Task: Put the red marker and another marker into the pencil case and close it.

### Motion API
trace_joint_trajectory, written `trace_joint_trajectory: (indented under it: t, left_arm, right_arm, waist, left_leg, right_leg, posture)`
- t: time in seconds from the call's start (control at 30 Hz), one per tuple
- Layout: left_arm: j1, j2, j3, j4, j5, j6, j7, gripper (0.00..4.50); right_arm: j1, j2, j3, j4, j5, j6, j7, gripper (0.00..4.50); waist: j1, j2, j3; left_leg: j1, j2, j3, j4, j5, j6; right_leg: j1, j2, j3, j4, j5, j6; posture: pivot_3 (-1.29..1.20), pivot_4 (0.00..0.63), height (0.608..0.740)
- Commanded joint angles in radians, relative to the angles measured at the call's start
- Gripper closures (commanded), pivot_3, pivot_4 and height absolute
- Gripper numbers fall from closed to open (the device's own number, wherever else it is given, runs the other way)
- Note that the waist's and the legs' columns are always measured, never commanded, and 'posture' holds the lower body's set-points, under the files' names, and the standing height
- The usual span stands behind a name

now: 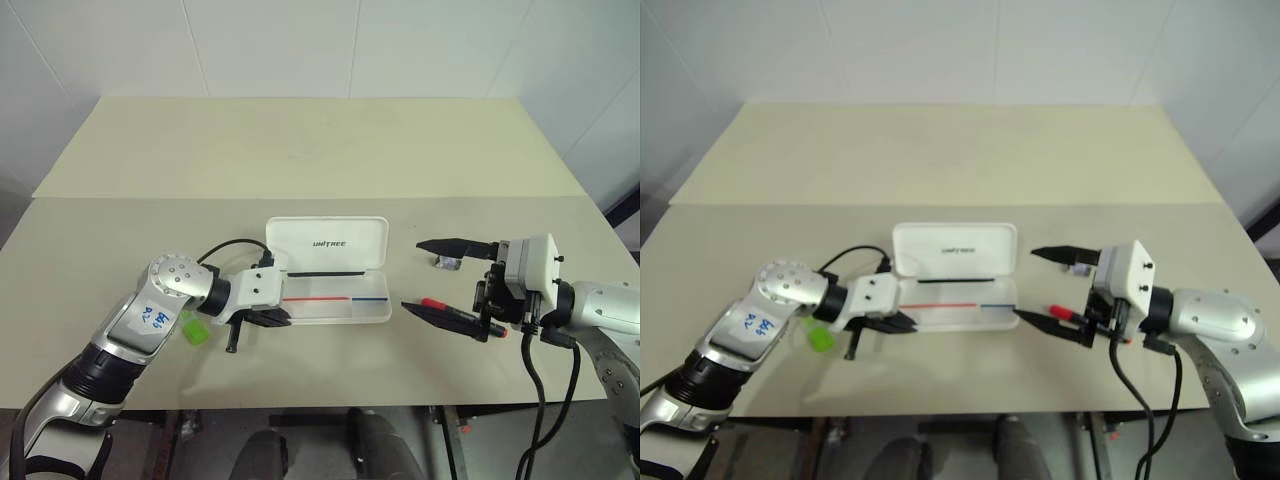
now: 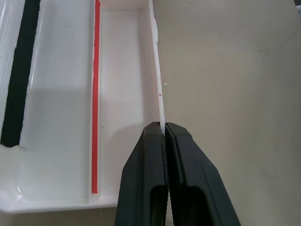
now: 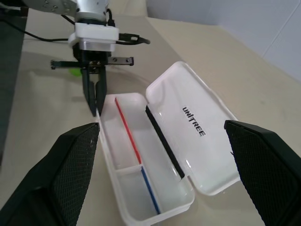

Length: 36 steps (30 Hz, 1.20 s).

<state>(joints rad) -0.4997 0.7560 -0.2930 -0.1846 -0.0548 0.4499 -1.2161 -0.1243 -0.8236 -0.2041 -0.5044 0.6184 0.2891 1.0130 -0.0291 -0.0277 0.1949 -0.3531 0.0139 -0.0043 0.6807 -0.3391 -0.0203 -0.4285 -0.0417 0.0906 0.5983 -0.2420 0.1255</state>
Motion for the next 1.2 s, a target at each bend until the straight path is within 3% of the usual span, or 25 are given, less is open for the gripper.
trace_joint_trajectory:
  t: [0.03,0.3,0.4,0.5,0.77,1.2]
  left_arm:
    - [0.010,0.006,-0.015,-0.012,0.003,0.018,0.008,4.48]
    - [0.010,0.007,-0.016,-0.014,0.001,0.022,0.009,4.48]
    - [0.018,-0.010,0.005,-0.041,-0.031,0.052,0.021,3.85]
    - [0.023,-0.005,0.022,-0.060,-0.056,0.072,0.024,2.93]
    - [0.053,0.018,0.036,-0.089,-0.085,0.072,0.033,0.11]
    - [0.092,0.076,0.229,-0.206,-0.291,0.142,0.015,0.04]
  right_arm:
    - [0.002,-0.018,-0.035,-0.037,0.026,0.003,0.010,0.00]
    - [0.001,-0.016,-0.037,-0.038,0.026,0.006,0.012,0.00]
    - [-0.044,-0.011,-0.004,-0.009,0.012,0.004,0.019,0.00]
    - [-0.064,-0.003,0.009,0.005,0.004,0.002,0.025,0.00]
    - [-0.097,0.008,0.028,0.031,-0.004,-0.006,0.033,0.00]
    - [-0.052,0.031,0.031,0.093,-0.019,-0.026,0.062,0.00]
  waist:
    - [0.000,0.000,0.000]
    - [0.000,0.000,0.000]
    - [-0.002,0.000,0.000]
    - [-0.001,0.000,0.000]
    - [0.000,0.000,0.000]
    - [0.000,0.000,0.000]
  left_leg:
    - [0.000,0.000,0.000,0.000,0.000,0.000]
    - [0.000,0.000,0.000,0.000,0.000,0.000]
    - [0.000,0.000,0.000,0.000,0.000,0.000]
    - [0.000,0.000,0.000,0.000,0.000,0.000]
    - [0.000,0.000,0.000,0.000,0.000,0.000]
    - [-0.001,0.001,-0.001,0.000,0.000,0.000]
  right_leg:
    - [0.000,0.000,0.000,0.000,0.000,0.000]
    - [0.000,0.000,0.000,0.000,0.000,0.000]
    - [0.000,0.000,0.000,0.000,0.000,0.000]
    - [0.000,0.001,0.000,0.000,0.000,0.000]
    - [0.000,0.000,0.000,0.000,0.000,0.000]
    - [0.000,0.000,0.000,-0.001,0.000,0.000]
  posture:
    - [0.00,0.150,0.740]
    - [0.00,0.150,0.740]
    - [0.00,0.150,0.740]
    - [0.00,0.150,0.740]
    - [0.00,0.150,0.740]
    - [0.00,0.150,0.740]
